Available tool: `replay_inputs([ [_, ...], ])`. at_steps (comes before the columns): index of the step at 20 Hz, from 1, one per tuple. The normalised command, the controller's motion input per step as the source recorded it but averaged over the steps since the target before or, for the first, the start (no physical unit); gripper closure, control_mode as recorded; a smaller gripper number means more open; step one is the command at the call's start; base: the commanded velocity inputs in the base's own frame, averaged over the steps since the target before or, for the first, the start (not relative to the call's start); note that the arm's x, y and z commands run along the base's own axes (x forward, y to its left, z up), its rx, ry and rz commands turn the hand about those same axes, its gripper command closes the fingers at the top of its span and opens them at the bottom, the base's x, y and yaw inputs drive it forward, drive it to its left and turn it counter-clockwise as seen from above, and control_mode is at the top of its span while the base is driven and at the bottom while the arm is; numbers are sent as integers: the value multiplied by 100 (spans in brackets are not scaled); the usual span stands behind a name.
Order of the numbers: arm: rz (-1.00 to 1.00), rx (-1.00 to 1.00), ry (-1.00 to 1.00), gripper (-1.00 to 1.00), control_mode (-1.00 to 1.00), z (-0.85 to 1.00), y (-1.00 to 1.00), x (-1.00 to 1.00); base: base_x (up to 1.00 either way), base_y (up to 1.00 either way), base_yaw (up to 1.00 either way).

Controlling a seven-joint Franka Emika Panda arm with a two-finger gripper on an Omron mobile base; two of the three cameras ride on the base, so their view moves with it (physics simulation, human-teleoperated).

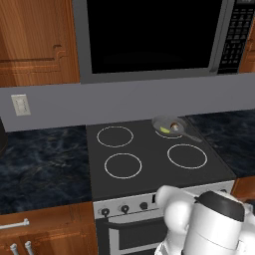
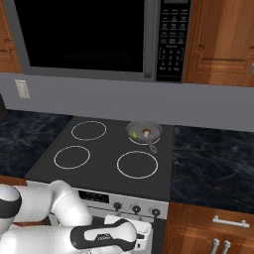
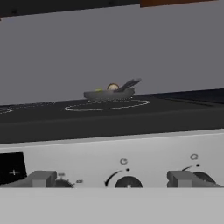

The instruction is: Put the mushroom and lemon wedge in the pan. Then turn on the rear right burner and set the heat to medium.

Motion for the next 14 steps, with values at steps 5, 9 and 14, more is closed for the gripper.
replay_inputs([
  [5,-11,0,0,-100,-100,0,-4,20,0,0,0],
  [9,-2,0,0,-100,-100,-2,0,1,0,0,0],
  [14,0,0,0,-100,-100,-13,0,17,0,0,0],
])
